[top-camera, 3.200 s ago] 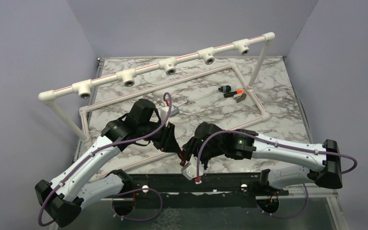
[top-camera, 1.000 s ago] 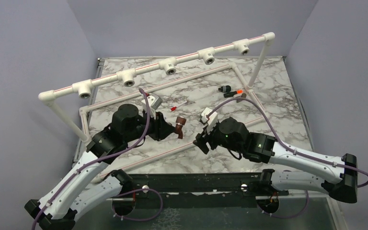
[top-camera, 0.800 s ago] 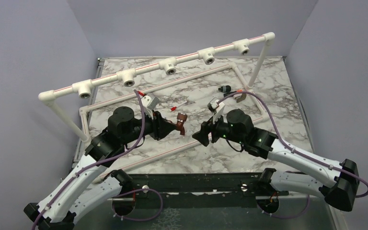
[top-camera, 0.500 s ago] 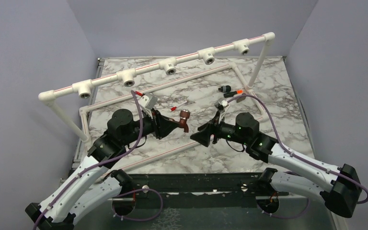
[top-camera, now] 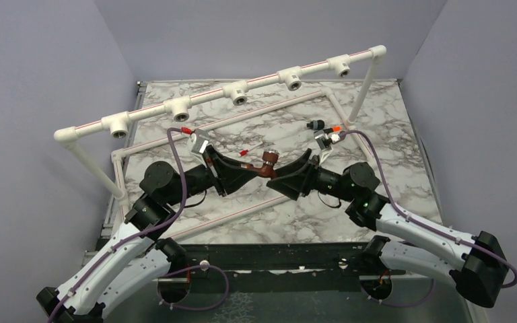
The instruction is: Install the water faucets
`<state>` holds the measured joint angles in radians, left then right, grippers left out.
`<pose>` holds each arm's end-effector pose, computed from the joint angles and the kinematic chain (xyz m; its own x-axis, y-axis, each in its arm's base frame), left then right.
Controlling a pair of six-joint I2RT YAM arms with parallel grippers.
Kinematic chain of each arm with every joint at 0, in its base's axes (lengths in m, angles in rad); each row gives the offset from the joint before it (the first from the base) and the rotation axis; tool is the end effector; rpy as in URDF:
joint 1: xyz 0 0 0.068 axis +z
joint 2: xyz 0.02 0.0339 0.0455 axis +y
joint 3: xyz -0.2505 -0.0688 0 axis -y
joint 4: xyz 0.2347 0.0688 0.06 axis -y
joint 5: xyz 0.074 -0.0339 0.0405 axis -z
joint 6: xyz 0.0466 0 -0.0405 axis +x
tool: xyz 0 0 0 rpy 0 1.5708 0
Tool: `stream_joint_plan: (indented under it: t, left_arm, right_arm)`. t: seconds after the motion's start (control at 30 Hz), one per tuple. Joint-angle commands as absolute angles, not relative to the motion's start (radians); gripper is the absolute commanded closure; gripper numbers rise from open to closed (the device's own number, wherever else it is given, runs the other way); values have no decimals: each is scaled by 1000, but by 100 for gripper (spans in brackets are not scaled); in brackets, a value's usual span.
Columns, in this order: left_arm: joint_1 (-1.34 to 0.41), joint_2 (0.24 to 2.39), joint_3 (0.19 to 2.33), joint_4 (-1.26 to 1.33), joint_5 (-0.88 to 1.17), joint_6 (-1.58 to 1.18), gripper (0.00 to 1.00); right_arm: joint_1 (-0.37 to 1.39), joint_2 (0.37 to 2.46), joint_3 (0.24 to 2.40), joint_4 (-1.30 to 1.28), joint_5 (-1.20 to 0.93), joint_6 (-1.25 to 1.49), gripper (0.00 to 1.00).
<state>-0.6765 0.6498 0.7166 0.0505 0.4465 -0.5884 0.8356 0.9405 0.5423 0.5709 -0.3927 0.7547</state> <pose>0.1168 -0.1196 0.3542 -0.4231 -0.3023 -0.8542 0.7985 0.3210 -0.5092 0.1392 0.1805 0.3003 -0.5587 0.3258 -0.7627 -0.7623 0.1604 0.6270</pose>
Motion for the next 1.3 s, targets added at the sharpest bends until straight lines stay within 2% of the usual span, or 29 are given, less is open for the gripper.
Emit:
stream_joint_plan:
  t: [0.0, 0.37, 0.5, 1.27]
  left_arm:
    - [-680, 621, 692, 228, 509, -670, 100]
    - [-680, 586, 657, 307, 516, -713, 100]
    - [-680, 585, 654, 313, 514, -713, 100]
    - [-680, 612, 652, 313, 515, -696, 100]
  right_arm:
    - [830, 957, 562, 755, -480, 858, 31]
    - [830, 1011, 544, 948, -527, 995, 38]
    - [829, 1018, 553, 944, -519, 1000, 42]
    - [829, 1026, 573, 967, -489, 1028, 48]
